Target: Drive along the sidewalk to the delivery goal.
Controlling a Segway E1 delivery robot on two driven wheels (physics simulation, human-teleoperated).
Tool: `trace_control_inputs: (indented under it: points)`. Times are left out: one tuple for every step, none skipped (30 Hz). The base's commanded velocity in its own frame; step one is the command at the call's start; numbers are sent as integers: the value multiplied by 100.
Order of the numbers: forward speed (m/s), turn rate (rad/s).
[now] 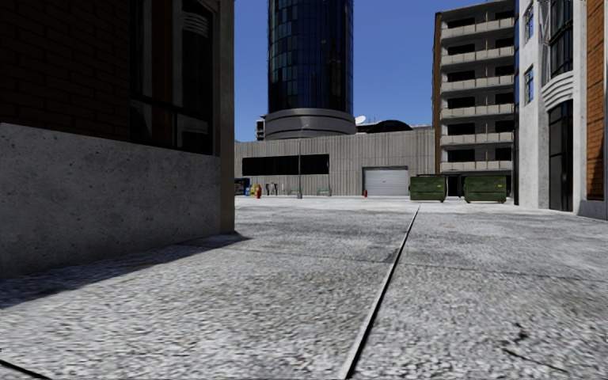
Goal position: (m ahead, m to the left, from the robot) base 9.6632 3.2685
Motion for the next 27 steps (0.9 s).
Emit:
trace_control_inputs:
  points:
    - [200, 0]
    - [200, 0]
    - [200, 0]
    - [200, 0]
    - [200, 0]
    - [200, 0]
    - [200, 0]
    - [200, 0]
    - [200, 0]
    - [200, 0]
    - [200, 0]
    - [200, 0]
    - [200, 0]
    - [200, 0]
    - [200, 0]
    - [200, 0]
    - [200, 0]
    - [200, 0]
    - [200, 0]
    - [200, 0]
    - [200, 0]
    - [200, 0]
    - [200, 0]
    - [200, 0]
    - [200, 0]
    - [200, 0]
    - [200, 0]
